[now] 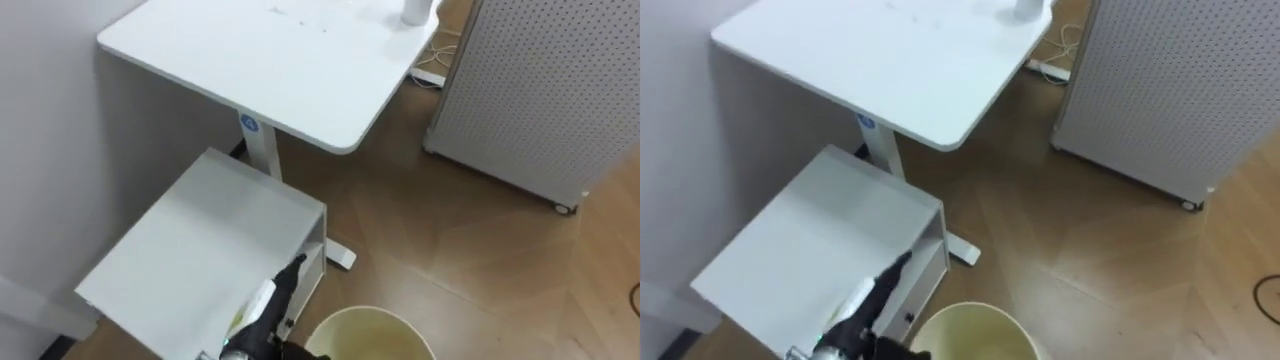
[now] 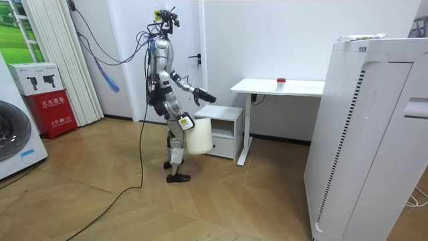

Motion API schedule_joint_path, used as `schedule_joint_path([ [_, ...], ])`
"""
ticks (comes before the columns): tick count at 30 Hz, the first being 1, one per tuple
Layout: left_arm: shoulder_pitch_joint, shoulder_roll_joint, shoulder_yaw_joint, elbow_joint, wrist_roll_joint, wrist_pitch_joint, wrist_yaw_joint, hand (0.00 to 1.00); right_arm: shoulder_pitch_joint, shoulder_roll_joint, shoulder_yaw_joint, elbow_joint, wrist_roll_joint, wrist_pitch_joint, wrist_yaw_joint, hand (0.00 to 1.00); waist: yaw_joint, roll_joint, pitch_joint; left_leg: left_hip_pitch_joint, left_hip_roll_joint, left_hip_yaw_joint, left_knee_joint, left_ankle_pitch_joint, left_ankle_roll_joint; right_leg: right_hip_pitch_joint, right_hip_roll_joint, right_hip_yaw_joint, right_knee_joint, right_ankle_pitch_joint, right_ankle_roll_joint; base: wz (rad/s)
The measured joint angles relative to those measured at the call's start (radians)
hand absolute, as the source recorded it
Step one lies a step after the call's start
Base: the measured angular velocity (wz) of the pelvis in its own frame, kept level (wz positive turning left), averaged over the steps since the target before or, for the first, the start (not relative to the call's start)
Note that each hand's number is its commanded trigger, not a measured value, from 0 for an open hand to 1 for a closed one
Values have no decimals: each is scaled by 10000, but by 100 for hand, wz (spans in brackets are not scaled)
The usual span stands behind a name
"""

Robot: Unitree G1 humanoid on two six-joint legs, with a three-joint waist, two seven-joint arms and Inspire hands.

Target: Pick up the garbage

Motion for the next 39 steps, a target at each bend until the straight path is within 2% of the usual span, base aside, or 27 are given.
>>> schedule_joint_path([
  [2,231,209,528,-892,93,-6,258,0,297,-64,-286,-290,8,-5,33,100,-6,-62,-101,460,14,333,-134,-59,-37,284,-3,-11,-105,37,10,-43],
  [4,237,292,992,-1358,252,-141,605,0,413,-102,-433,-293,-36,0,110,100,13,-113,-150,803,68,592,-242,-117,-61,492,31,-14,-168,106,7,-46],
  [6,394,330,1378,-1726,251,-253,941,0,610,-162,-476,-243,-39,0,186,100,116,-118,-183,1309,256,976,-324,-295,-135,869,-25,-697,-212,183,-110,-64],
  [8,661,436,1763,-2109,244,-299,1246,0,710,-218,-479,-18,-73,3,259,100,110,-100,-278,1918,522,1584,-475,-448,-238,1367,-191,-1863,-288,250,-284,-63],
  [9,672,442,1824,-2117,235,-299,1285,0,717,-235,-479,53,-65,3,279,100,111,-131,-297,2106,538,1779,-560,-458,-258,1451,-268,-2076,-189,195,-346,-47],
  [10,736,452,1915,-2116,150,-299,1323,0,716,-258,-478,179,-4,4,297,100,127,-170,-313,2518,583,2173,-701,-483,-345,1709,-434,-2470,65,-30,-392,-31],
  [11,778,445,1921,-2118,144,-299,1332,0,751,-269,-479,284,82,3,279,100,84,-221,-353,2811,625,2346,-706,-546,-455,1934,-453,-2520,116,-217,-454,-24],
  [12,782,434,1921,-2120,140,-299,1333,0,795,-279,-481,293,121,0,270,100,81,-245,-360,2931,652,2355,-686,-579,-514,2021,-439,-2505,104,-268,-474,-20],
  [13,827,433,1993,-2253,138,-299,1336,0,855,-285,-480,287,160,-3,273,100,92,-289,-414,3056,715,2341,-653,-604,-638,2049,-314,-2446,-6,-300,-524,-24],
  [15,828,459,2205,-2526,83,-320,1420,0,810,-315,-486,252,169,-4,287,100,85,-327,-421,3028,768,2142,-552,-576,-740,2064,-167,-2433,-188,-304,-649,-25],
  [17,837,560,2386,-2907,-105,-320,1508,0,815,-334,-488,174,-1,-4,284,100,86,-364,-410,3073,819,1716,-510,-538,-824,2190,30,-2406,-387,-285,-740,-23],
  [21,839,668,2432,-3411,-256,-320,1650,0,839,-368,-568,161,-479,0,289,100,81,-432,-375,3438,949,1668,-548,-510,-887,2548,298,-2305,-741,-257,-791,-22],
  [25,841,742,2479,-3699,-459,-328,1705,0,884,-403,-598,113,-626,-1,292,100,65,-443,-365,3556,1224,1579,-35,-548,-982,2750,555,-2124,-825,-326,-935,-23],
  [26,842,739,2507,-3699,-502,-327,1708,0,885,-401,-630,101,-698,-1,294,100,67,-439,-363,3554,1223,1496,67,-547,-983,2753,600,-2039,-814,-340,-958,-41],
  [27,842,742,2607,-3699,-712,-328,1714,0,893,-408,-667,14,-894,0,298,100,82,-419,-354,3534,1220,1174,319,-539,-993,2754,709,-1798,-780,-380,-1024,-60],
  [28,850,741,2768,-3699,-950,-328,1716,0,925,-420,-667,-162,-1070,0,312,100,118,-391,-346,3468,1216,651,681,-516,-1015,2760,855,-1431,-733,-414,-1083,-89],
  [29,877,740,2889,-3699,-1147,-328,1723,0,964,-445,-664,-333,-1205,0,346,100,256,-328,-322,3281,1179,-30,1213,-428,-1048,2879,1034,-981,-693,-430,-1122,-85],
  [30,912,727,2923,-3697,-1228,-329,1720,0,1010,-467,-666,-420,-1238,5,365,100,300,-303,-317,3202,1088,-453,1348,-416,-1057,2916,1078,-771,-670,-441,-1149,-88],
  [31,982,671,2948,-3704,-1246,-329,1719,0,1087,-513,-663,-501,-1246,5,378,100,407,-241,-359,3061,753,-1139,1091,-498,-1052,2923,1139,-358,-639,-446,-1158,-81],
  [32,986,647,2949,-3766,-1284,-330,1716,0,1106,-538,-662,-500,-1246,23,378,100,485,-236,-362,2764,478,-1511,619,-518,-1013,2899,1141,-65,-632,-445,-1154,-79],
  [33,994,640,2949,-3836,-1313,-329,1716,0,1122,-540,-661,-500,-1246,41,381,100,553,-233,-364,2598,373,-1594,355,-488,-1052,2887,1151,72,-631,-440,-1146,-80],
  [34,1010,599,2953,-4037,-1340,-330,1721,0,1169,-565,-659,-502,-1241,81,399,100,662,-180,-395,2309,263,-1857,-296,-92,-1238,2887,1180,210,-624,-437,-1136,-79],
  [35,1082,572,3006,-4257,-1326,-336,1765,0,1224,-540,-660,-511,-1251,191,412,100,705,-169,-446,2230,175,-2079,-543,405,-1074,2893,1254,452,-586,-482,-1073,-75],
  [37,1210,572,3150,-4636,-1304,-349,2001,0,1289,-539,-665,-551,-1255,226,490,100,652,-169,-522,2526,113,-2034,-846,306,-1058,2985,1270,609,-675,-526,-1006,-42],
  [39,1210,587,3196,-4961,-1341,-384,2157,0,1371,-603,-669,-599,-1249,226,535,100,644,-175,-501,2750,-2,-1993,-1061,300,-1045,3117,1261,654,-839,-510,-969,-21],
])
